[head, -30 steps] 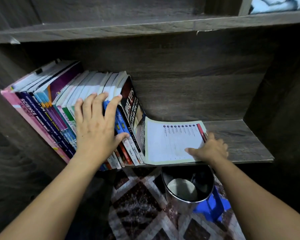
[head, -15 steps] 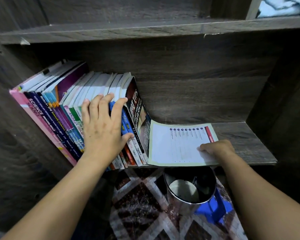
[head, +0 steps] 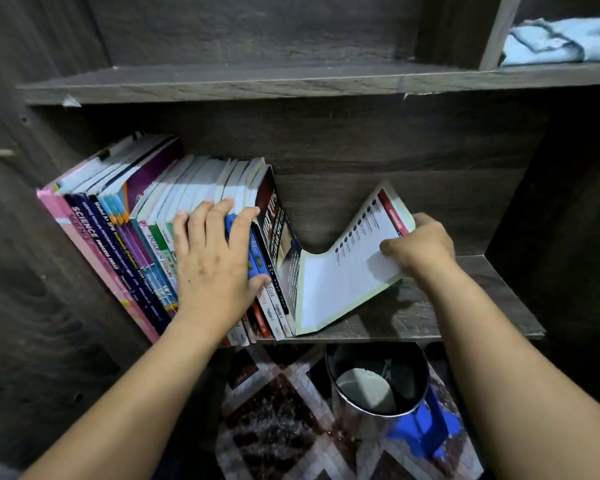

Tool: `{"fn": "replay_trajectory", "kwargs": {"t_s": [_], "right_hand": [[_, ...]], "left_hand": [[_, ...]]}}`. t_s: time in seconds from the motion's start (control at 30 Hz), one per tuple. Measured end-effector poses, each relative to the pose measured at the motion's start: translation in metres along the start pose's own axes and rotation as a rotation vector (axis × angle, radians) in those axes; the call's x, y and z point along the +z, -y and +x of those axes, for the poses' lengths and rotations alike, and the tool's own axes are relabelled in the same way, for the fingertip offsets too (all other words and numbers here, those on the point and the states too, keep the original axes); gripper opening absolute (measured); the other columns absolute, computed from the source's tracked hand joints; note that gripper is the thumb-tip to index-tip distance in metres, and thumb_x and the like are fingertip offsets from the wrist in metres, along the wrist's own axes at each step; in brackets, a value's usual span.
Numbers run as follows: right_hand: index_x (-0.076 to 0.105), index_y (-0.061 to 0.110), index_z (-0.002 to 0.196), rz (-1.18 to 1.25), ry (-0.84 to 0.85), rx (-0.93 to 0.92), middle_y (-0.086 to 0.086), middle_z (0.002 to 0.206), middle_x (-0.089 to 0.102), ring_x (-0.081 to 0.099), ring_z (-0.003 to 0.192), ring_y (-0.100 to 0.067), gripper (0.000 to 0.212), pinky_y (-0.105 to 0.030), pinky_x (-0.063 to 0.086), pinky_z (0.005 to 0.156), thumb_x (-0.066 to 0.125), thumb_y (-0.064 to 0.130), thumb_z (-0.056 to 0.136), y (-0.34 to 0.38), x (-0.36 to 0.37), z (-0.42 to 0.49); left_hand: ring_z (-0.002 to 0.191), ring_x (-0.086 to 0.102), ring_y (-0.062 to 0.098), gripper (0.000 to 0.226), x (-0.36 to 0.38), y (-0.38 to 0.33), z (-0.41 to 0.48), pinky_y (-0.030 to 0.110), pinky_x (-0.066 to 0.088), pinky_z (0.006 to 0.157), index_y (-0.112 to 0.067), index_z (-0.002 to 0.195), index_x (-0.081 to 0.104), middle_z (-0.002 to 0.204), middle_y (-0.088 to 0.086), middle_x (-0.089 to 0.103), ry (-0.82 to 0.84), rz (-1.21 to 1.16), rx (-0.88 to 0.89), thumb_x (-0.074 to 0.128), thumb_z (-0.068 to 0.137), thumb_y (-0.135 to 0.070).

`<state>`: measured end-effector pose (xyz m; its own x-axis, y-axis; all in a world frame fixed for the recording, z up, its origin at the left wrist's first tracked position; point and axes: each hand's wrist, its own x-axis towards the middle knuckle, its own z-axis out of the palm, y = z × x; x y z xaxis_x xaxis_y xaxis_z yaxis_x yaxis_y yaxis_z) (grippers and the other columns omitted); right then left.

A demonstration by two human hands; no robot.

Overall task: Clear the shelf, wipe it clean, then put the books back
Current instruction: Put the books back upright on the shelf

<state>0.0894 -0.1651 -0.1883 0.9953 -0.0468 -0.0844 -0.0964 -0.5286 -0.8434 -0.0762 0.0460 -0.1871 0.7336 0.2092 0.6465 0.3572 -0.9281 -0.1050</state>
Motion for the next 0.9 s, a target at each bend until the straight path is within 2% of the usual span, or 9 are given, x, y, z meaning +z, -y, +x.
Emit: {"fn": "replay_trajectory", "kwargs": {"t_s": [0.1,0.2,0.3,0.43,0.53,0.67,0.73,0.8,0.9], "right_hand": [[0.05,0.03,0.102,-0.043,-0.042,-0.022,-0.003,0.101,0.061,0.059,0.092,-0.026,0.037,-0.034,0.05,0.077,0.072,0.013,0.077,0.007,0.0,-0.004],[0.051,0.031,0.108,-0.066,-0.157,-0.029,-0.007,0.109,0.063,0.061,0.098,-0.03,0.044,-0.044,0.054,0.085,0.074,0.012,0.076,0.014,-0.007,-0.008],[0.053,0.029,0.111,-0.155,-0.25,-0.175,-0.01,0.109,0.065,0.062,0.101,-0.034,0.044,-0.048,0.054,0.087,0.075,0.016,0.076,0.033,-0.01,-0.022],[0.054,0.027,0.116,-0.24,-0.191,-0.385,-0.013,0.107,0.067,0.061,0.102,-0.037,0.039,-0.039,0.049,0.085,0.066,0.015,0.08,0.049,0.011,-0.049],[0.051,0.029,0.125,-0.131,-0.175,-0.498,-0.008,0.117,0.063,0.059,0.106,-0.032,0.049,-0.035,0.045,0.089,0.063,0.009,0.082,0.052,0.035,-0.066],[0.042,0.026,0.139,0.107,-0.19,-0.567,0.0,0.142,0.047,0.049,0.124,-0.021,0.068,-0.031,0.039,0.1,0.068,0.004,0.08,0.049,0.063,-0.073],[0.038,0.027,0.143,0.264,-0.174,-0.538,0.004,0.146,0.042,0.043,0.128,-0.012,0.076,-0.014,0.032,0.103,0.072,0.005,0.078,0.046,0.077,-0.077],[0.039,0.024,0.142,0.373,-0.151,-0.485,0.006,0.139,0.047,0.046,0.112,-0.001,0.074,0.005,0.025,0.088,0.072,0.007,0.078,0.041,0.091,-0.08],[0.053,0.02,0.129,0.27,-0.033,-0.349,0.003,0.113,0.061,0.055,0.092,-0.009,0.05,-0.002,0.032,0.062,0.068,0.014,0.082,0.012,0.114,-0.079]], "left_hand": [[0.13,0.034,0.035,0.101,0.001,0.003,-0.001,0.051,0.012,0.114,-0.017,0.134,0.046,0.135,0.016,0.045,-0.005,-0.012,0.011,0.089,0.05,-0.051],[0.13,0.033,0.035,0.101,0.001,0.005,-0.001,0.049,0.011,0.114,-0.017,0.134,0.046,0.136,0.016,0.045,-0.003,-0.012,0.018,0.089,0.049,-0.051],[0.129,0.033,0.035,0.101,0.002,0.004,0.0,0.049,0.011,0.113,-0.017,0.134,0.047,0.136,0.016,0.046,-0.002,-0.009,0.012,0.09,0.048,-0.05],[0.13,0.032,0.034,0.1,0.002,0.002,0.0,0.049,0.011,0.113,-0.018,0.134,0.046,0.136,0.016,0.045,0.004,-0.012,0.003,0.09,0.05,-0.049],[0.13,0.032,0.035,0.1,0.001,0.002,0.0,0.05,0.011,0.113,-0.018,0.134,0.046,0.136,0.016,0.045,0.005,-0.014,0.005,0.089,0.05,-0.049],[0.131,0.033,0.035,0.099,0.001,0.003,-0.001,0.051,0.012,0.114,-0.018,0.135,0.047,0.138,0.016,0.045,0.011,-0.011,0.016,0.089,0.051,-0.05],[0.132,0.033,0.035,0.098,0.001,0.004,-0.002,0.051,0.013,0.114,-0.018,0.135,0.047,0.138,0.015,0.044,0.014,-0.01,0.018,0.088,0.052,-0.049],[0.132,0.034,0.035,0.098,0.001,0.005,-0.002,0.051,0.014,0.114,-0.018,0.135,0.046,0.139,0.015,0.044,0.016,-0.006,0.021,0.088,0.052,-0.05],[0.132,0.034,0.035,0.099,0.002,0.006,-0.002,0.051,0.015,0.113,-0.019,0.135,0.045,0.139,0.015,0.044,0.008,-0.009,0.027,0.088,0.052,-0.05]]}}
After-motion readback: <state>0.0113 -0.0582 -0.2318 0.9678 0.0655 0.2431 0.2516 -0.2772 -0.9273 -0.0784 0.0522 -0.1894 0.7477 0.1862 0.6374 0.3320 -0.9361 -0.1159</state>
